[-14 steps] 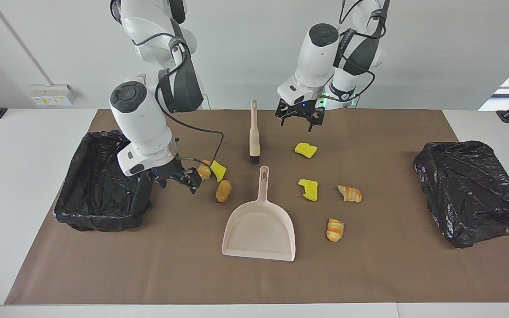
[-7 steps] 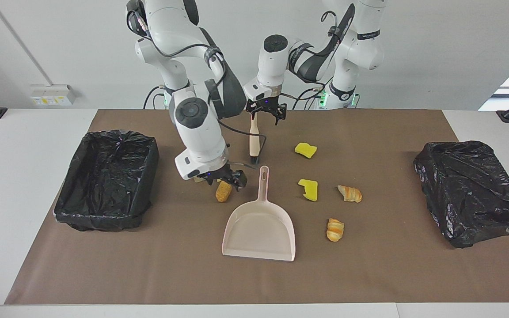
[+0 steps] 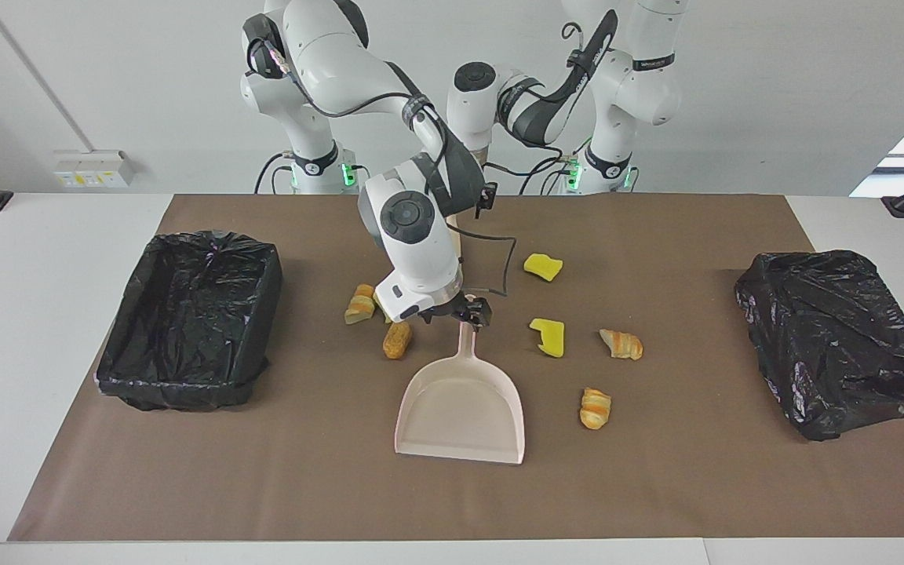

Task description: Sweep and dump trash in bin

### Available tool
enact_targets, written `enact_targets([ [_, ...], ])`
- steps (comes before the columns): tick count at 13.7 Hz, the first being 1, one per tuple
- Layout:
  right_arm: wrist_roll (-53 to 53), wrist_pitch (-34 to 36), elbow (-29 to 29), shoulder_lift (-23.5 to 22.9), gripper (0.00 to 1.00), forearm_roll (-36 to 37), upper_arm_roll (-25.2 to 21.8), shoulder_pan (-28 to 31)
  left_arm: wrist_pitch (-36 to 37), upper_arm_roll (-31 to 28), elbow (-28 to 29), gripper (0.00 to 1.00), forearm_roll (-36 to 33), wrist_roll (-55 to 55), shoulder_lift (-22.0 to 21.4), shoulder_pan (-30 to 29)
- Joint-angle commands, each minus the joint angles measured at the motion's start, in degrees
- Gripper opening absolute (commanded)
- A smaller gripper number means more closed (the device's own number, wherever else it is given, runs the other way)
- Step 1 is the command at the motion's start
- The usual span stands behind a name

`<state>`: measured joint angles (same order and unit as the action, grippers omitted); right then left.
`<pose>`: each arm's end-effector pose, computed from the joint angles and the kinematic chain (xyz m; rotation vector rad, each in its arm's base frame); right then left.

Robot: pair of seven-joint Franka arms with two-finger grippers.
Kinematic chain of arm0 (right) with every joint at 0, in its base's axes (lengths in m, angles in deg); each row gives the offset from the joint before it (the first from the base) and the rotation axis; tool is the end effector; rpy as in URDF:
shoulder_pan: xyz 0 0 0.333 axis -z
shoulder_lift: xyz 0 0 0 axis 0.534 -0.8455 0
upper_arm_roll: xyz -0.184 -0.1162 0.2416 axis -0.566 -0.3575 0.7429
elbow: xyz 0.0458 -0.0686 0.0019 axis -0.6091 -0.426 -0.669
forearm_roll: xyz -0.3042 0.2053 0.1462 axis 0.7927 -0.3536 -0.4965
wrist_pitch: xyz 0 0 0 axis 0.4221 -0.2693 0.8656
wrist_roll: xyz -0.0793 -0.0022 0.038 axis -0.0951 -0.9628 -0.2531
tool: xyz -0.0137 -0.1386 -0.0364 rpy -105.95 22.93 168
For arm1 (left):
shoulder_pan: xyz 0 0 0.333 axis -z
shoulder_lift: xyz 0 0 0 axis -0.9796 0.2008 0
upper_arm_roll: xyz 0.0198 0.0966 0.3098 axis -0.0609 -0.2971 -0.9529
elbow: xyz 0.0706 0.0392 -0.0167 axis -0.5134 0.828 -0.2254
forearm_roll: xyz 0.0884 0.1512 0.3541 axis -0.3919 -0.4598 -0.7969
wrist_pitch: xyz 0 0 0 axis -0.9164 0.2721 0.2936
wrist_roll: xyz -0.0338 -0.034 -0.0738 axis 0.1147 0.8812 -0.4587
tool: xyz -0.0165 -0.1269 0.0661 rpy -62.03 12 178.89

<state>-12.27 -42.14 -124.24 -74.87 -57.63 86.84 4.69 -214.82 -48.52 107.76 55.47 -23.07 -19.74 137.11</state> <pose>0.6331 0.3461 0.3575 -2.9381 0.4163 0.2071 0.2673 -0.4387 0.3408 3.0348 -0.5687 -0.0515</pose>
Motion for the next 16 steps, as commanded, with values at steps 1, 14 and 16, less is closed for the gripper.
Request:
enact_targets([
  [1,0.2,-0.5,1.1,-1.0,1.0,-2.5,0.3,0.8,-1.7,-0.9,1.2,0.73,0.3,0.3,0.8,1.9],
  [14,-3.1,-5.6,-7.3,0.9,0.91,-4.1,0.4,-0.3,-2.2,-1.2,-0.4,0.0,0.3,-0.4,2.4,2.6],
  [16,-3.2,-5.9,-7.3,0.9,0.78,-4.1,0.4,-0.4,4.4,-1.7,-0.3,0.0,0.0,-0.6,-0.5,0.6],
])
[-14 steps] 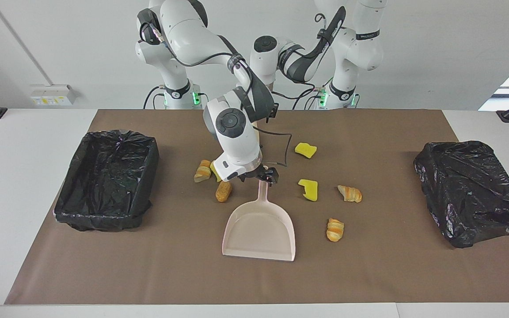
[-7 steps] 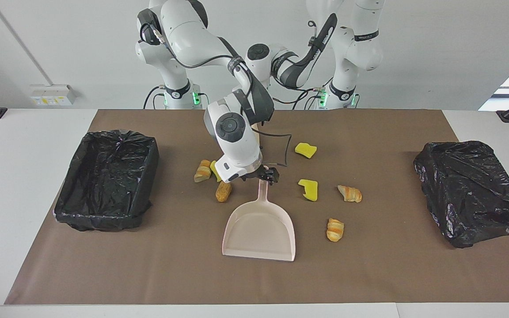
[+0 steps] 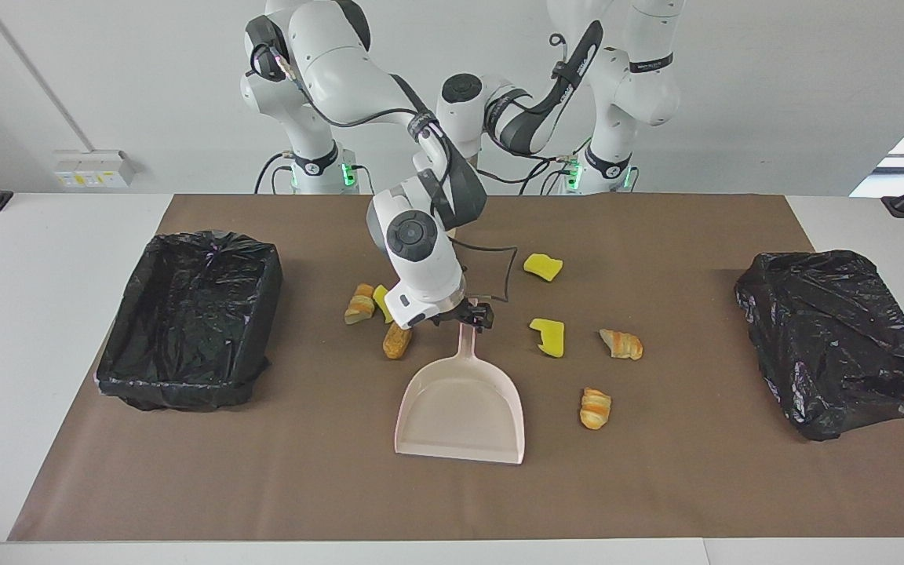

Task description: Sweep and dump trash in bin

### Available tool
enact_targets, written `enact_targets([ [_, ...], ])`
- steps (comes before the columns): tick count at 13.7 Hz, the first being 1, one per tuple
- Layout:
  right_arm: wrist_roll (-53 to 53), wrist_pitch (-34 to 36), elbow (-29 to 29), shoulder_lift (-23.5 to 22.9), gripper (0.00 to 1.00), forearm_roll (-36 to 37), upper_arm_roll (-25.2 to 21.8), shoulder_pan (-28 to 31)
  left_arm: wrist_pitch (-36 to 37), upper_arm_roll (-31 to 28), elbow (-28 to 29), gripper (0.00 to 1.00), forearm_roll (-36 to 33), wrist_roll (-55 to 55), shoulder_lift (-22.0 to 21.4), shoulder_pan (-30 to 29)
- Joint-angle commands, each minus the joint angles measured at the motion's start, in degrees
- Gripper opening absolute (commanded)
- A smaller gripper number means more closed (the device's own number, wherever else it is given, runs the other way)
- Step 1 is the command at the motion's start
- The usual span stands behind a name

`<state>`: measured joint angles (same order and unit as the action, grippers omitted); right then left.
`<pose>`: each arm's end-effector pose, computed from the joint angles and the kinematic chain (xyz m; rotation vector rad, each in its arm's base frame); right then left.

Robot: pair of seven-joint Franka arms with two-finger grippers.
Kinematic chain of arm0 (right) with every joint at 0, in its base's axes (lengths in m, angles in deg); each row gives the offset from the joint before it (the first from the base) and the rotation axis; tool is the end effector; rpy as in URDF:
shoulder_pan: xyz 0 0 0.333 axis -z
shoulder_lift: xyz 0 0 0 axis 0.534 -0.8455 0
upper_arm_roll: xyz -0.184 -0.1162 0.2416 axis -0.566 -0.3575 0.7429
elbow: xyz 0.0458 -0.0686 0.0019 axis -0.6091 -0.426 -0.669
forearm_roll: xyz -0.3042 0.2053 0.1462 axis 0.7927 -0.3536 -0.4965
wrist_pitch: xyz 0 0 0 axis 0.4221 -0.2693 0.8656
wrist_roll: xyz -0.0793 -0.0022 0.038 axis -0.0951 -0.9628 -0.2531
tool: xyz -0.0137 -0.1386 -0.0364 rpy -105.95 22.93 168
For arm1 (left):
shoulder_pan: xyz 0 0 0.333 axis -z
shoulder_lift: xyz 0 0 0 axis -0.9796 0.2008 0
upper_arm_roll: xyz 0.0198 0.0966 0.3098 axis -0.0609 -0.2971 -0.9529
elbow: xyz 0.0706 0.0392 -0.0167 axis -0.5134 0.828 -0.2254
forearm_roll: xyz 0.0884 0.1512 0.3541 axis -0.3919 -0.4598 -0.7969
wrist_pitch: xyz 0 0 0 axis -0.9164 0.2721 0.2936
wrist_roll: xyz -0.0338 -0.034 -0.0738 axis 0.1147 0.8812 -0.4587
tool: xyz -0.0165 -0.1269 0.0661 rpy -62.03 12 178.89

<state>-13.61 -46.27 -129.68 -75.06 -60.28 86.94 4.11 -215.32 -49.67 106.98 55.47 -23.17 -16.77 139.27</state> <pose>0.6192 0.3502 0.3172 -2.9162 0.4190 0.2643 0.2625 -0.4481 0.3207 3.0515 -0.6002 -0.0818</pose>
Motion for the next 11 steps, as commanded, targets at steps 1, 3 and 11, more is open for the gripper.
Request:
enact_targets([
  [1,-1.9,-1.9,-1.9,1.1,0.51,-1.4,0.3,0.2,9.4,-0.5,0.4,0.0,-0.8,-0.5,-5.3,-3.4],
  [3,-2.1,-1.2,-1.5,1.1,0.0,-1.4,0.3,0.2,13.6,-0.5,0.7,0.0,-5.9,-0.4,-5.9,-6.2],
  [11,-21.8,6.6,-0.8,6.6,0.0,1.2,-0.6,3.0,9.8,-0.6,-5.1,0.0,-12.0,-26.4,-4.1,-32.7],
])
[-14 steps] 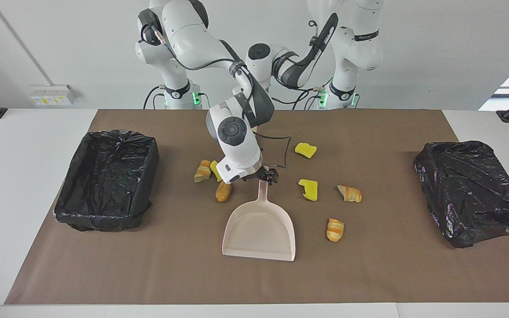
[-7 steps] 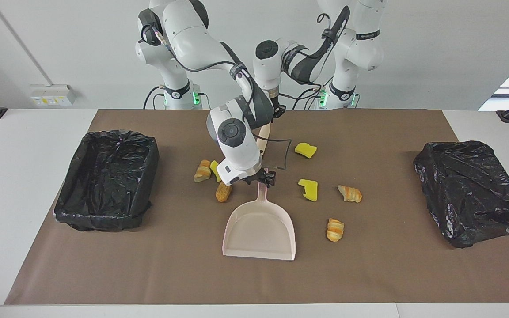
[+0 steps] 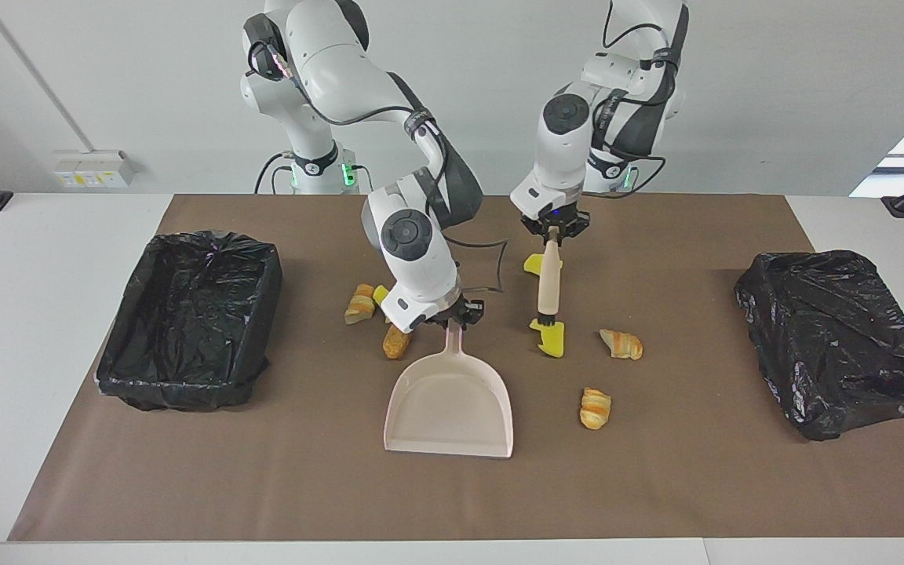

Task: Sweep and dump trash in bin
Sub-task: 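Lower the dustpan near the debris while the left gripper brings the brush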

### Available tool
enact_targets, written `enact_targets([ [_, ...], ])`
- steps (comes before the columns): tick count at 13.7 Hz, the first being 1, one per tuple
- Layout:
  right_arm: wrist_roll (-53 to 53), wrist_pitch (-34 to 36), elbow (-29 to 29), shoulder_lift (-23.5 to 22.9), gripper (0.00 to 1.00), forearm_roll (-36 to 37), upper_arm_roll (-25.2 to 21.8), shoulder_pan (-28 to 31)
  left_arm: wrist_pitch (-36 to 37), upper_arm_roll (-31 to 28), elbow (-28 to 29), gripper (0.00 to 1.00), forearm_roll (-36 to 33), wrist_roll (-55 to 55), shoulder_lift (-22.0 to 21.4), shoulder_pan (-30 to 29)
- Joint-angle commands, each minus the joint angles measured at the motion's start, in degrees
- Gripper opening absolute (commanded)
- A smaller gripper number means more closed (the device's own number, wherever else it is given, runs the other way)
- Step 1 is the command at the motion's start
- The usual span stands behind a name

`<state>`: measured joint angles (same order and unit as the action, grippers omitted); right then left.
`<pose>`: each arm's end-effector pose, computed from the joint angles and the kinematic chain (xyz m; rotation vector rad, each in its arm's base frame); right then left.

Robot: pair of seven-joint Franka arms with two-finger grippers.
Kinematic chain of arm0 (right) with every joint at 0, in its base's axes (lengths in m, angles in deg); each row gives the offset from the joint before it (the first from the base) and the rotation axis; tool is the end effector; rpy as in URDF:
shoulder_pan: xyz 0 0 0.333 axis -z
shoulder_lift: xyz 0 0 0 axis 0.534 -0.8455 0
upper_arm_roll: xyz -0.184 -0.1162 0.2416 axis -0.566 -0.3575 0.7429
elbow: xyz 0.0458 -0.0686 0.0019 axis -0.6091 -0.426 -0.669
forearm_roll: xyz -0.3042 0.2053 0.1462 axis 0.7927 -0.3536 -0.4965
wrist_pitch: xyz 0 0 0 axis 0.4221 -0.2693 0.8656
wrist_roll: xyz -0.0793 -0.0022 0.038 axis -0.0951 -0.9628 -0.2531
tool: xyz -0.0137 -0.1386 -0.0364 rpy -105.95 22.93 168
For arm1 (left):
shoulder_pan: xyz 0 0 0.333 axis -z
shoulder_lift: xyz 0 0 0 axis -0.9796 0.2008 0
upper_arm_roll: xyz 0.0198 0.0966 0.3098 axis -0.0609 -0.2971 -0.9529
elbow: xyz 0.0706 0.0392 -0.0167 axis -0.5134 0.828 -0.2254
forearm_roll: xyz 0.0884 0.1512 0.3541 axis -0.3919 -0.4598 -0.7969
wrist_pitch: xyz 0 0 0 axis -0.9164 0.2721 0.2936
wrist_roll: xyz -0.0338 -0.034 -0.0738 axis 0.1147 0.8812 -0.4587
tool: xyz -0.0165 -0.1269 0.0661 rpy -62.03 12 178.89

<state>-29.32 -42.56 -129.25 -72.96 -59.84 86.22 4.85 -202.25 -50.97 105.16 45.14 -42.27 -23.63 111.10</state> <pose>0.6196 0.3336 0.3415 -2.9374 0.0268 0.2436 0.4333 -0.2368 0.3773 -2.9931 0.4670 0.0791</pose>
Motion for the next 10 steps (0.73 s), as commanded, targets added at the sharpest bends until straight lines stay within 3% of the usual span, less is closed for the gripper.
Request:
enact_targets([
  [1,-9.7,4.8,-1.3,6.7,0.0,0.9,0.2,4.0,-5.5,0.8,-7.5,0.0,-1.6,-14.0,6.2,-8.5],
  [3,-19.5,8.9,-2.2,10.2,0.0,1.2,0.0,5.7,-4.7,0.7,-17.6,0.0,-1.9,-23.0,13.8,-11.8],
  [7,-35.1,13.5,-8.1,16.0,0.0,10.3,0.2,6.2,-3.2,0.8,-37.3,0.0,-3.4,-37.4,28.4,-17.1],
  [10,-38.9,12.2,-17.0,21.9,0.0,18.4,0.6,1.2,-3.1,1.0,-43.2,0.0,-3.0,-49.4,33.8,-20.6],
])
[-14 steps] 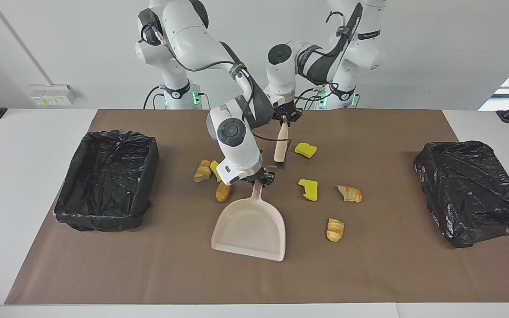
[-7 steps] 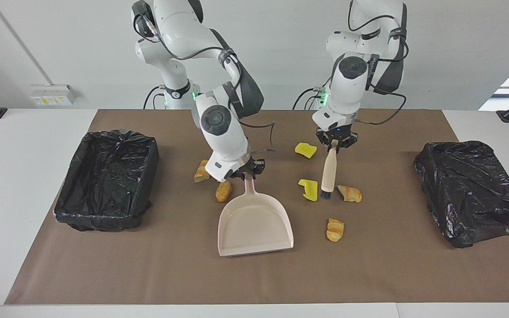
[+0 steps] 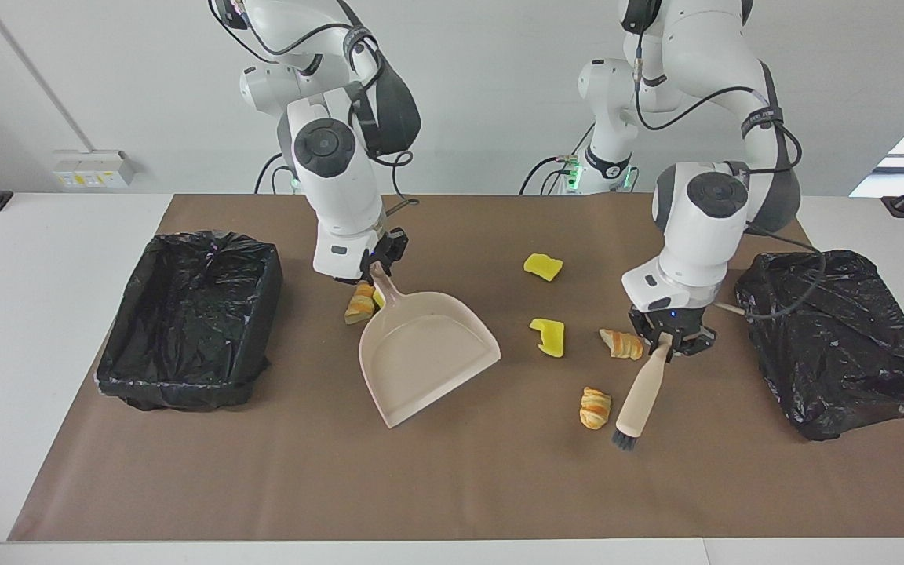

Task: Sweep and dump trash in bin
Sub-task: 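Lower the dustpan near the debris while the left gripper brings the brush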

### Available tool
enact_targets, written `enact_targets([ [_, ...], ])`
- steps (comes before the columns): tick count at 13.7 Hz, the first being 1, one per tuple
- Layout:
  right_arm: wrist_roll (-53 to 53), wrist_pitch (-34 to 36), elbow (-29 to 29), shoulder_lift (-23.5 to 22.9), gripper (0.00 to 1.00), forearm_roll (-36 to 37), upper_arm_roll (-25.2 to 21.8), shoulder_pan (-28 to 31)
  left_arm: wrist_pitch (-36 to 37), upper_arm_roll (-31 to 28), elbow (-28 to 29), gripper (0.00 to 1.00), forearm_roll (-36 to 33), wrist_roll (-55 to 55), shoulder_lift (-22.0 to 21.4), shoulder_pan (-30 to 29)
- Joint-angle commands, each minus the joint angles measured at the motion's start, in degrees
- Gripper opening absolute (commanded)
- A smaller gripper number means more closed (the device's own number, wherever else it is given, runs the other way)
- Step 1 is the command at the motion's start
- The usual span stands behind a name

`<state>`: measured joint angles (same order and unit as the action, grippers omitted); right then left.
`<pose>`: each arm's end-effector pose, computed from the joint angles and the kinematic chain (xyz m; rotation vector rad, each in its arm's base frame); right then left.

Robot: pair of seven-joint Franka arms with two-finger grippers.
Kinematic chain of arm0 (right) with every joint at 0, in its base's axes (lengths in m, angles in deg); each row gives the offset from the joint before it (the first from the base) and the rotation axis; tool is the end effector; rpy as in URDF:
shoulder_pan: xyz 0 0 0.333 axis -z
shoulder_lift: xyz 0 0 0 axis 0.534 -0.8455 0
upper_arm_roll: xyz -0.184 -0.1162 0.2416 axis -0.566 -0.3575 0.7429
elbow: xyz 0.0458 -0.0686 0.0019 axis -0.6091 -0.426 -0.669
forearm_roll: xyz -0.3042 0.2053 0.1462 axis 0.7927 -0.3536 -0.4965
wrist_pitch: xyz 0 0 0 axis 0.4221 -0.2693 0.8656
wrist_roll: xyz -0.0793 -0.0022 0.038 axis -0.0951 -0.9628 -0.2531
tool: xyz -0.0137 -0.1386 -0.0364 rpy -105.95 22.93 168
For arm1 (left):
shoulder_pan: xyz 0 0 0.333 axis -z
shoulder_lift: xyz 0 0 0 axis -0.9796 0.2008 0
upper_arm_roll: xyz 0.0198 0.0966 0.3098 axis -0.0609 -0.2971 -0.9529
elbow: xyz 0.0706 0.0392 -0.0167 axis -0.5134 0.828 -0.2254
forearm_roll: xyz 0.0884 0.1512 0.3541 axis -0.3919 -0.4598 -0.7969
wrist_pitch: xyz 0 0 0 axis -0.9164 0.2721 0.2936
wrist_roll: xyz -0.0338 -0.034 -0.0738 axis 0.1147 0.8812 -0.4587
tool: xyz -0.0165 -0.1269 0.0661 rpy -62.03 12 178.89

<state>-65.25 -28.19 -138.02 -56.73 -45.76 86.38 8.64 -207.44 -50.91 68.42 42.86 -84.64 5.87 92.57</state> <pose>0.5675 0.2358 0.4380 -2.9546 -0.9784 0.3083 0.6841 -0.1290 0.3789 -2.7703 1.0893 -0.1562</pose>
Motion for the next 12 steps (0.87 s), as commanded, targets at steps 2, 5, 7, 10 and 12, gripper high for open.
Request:
enact_targets([
  [2,-7.4,-7.1,-16.9,10.3,0.0,5.4,0.5,-4.9,2.0,1.5,-9.9,0.0,0.0,-15.0,7.9,-4.1],
  [5,-20.1,-9.0,-22.3,12.9,0.0,4.3,0.6,-4.1,-0.3,1.3,-9.3,0.0,0.1,-24.2,9.0,-4.0],
  [7,-21.6,-9.1,-25.2,14.8,0.0,3.0,0.6,-4.4,0.4,1.3,-7.7,0.0,0.2,-26.6,8.6,-3.5],
  [10,-21.4,-10.8,-29.6,17.2,0.0,2.2,0.7,-4.9,2.8,1.5,-1.5,0.0,0.6,-29.8,5.2,-3.0],
  [12,-21.8,-11.2,-30.8,18.1,0.0,0.5,0.7,-5.1,3.1,1.5,5.2,0.0,0.7,-30.2,0.8,-0.9],
])
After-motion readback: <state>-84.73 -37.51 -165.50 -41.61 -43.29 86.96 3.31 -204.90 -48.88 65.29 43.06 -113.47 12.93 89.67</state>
